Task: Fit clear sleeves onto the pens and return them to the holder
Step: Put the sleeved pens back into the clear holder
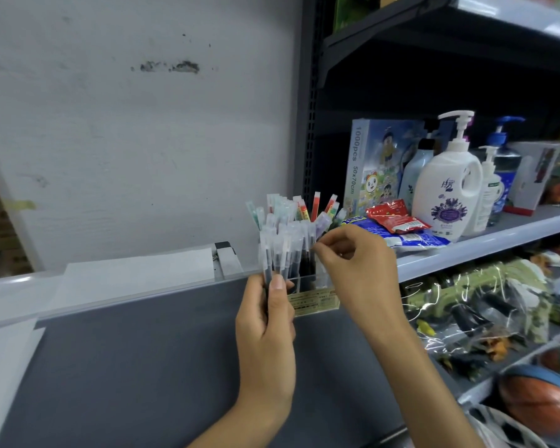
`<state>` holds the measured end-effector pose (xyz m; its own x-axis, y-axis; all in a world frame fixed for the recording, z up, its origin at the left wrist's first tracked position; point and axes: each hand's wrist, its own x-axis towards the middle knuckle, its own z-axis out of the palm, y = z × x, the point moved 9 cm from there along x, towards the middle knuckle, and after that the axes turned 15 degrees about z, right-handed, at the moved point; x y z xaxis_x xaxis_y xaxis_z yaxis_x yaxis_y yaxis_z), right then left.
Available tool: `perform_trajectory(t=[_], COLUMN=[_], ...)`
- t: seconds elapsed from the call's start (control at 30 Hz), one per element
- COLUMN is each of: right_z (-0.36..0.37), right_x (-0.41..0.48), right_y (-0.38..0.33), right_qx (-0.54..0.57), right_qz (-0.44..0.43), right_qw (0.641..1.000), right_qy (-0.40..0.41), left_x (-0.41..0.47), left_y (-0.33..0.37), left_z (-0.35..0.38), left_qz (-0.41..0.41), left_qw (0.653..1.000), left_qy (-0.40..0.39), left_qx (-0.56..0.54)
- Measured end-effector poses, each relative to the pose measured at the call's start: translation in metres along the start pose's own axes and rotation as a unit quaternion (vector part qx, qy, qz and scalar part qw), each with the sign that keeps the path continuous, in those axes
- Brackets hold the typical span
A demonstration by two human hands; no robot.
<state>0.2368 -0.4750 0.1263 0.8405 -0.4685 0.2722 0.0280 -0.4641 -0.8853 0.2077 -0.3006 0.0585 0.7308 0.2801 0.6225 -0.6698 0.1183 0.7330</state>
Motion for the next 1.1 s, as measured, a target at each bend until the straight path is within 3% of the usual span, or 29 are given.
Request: perform_trajectory(t=[0.2, 0.3, 0.43, 0.77, 0.93, 1.1], right_z=[-0.009, -0.002, 0.004, -0.001, -0.048, -0.066], right_x=[-0.013, -0.023, -0.03, -0.026, -0.023, -0.017], right_y=[-0.018, -0.019, -0.016, -0.024, -0.049, -0.048], right_qx=[0.101, 0.073, 0.052, 0.081, 0.178, 0.162], right_qz=[0.053, 0.066, 0.064, 0.028, -0.067, -0.119], right_qw=[0.982, 0.97, 0.966, 0.972, 0.975, 0.98], right_qy=[-0.15, -0.221, -0.246, -0.22, -0.117, 0.001], left_x=[-0.002, -0.003, -0.003, -0.004, -0.001, 0.001], left_y=[0.002, 0.003, 0.005, 0.005, 0.002, 0.003], left_z=[0.006, 0.01, 0.011, 0.018, 0.01, 0.005], left_qz=[-0.013, -0.02, -0.019, -0.015, -0.005, 0.017], left_qw=[1.0, 0.999, 0.998, 0.996, 0.999, 0.999], left_qy=[-0.015, -0.031, -0.041, -0.08, -0.051, -0.034], left_qx=[-0.024, -0.037, -0.04, -0.032, 0.0, 0.027])
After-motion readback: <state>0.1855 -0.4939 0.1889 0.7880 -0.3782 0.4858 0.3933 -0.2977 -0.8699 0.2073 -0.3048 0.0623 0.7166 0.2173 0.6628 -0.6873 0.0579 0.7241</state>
